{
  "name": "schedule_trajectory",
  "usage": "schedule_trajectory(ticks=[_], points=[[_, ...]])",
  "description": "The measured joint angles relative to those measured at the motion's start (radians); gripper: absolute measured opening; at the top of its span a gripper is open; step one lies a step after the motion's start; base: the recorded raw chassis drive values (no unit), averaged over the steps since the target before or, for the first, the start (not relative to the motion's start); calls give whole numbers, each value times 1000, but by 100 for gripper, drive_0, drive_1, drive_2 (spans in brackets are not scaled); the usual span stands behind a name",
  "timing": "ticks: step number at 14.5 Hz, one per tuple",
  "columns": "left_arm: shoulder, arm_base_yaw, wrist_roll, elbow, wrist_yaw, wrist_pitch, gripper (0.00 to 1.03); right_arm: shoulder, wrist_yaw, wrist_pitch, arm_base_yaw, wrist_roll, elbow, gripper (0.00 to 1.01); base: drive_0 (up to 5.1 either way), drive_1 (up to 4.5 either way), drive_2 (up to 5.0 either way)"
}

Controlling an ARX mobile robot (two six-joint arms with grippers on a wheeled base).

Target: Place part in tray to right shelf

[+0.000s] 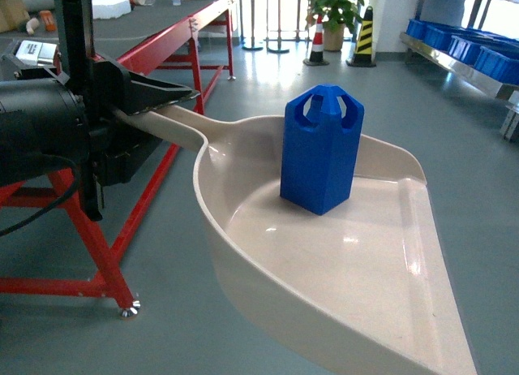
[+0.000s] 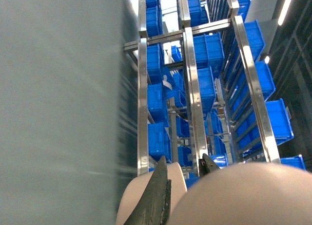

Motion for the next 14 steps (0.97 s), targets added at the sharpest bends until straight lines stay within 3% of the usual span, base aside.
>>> schedule_trajectory(ticks=[14], points=[[0, 0, 0, 0, 0, -5, 13, 1, -3, -2, 0, 0, 0, 98, -1, 431, -433]])
